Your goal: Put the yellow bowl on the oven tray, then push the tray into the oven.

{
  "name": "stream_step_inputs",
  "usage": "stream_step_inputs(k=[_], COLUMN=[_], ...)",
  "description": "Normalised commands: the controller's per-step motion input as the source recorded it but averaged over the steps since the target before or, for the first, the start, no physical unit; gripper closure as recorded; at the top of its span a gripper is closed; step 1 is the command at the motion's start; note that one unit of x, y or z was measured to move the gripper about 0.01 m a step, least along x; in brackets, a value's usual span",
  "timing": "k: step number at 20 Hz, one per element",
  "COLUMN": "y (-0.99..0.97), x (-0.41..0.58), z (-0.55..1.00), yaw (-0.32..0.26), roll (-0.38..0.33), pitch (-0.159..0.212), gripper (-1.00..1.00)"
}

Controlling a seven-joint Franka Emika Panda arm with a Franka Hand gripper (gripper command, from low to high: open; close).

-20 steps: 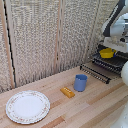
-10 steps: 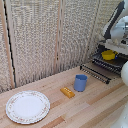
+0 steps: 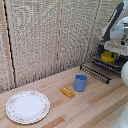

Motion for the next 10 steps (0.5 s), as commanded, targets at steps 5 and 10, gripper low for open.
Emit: stream_step_inputs(k=[5, 10], y=[0.35, 0.47], x=[0.097, 0.117], z=[0.68, 0.63], yaw=[-0.015, 0.095], roll=[-0.194, -0.087], pitch=[-0.029, 0.063], gripper=[-1.00, -1.00])
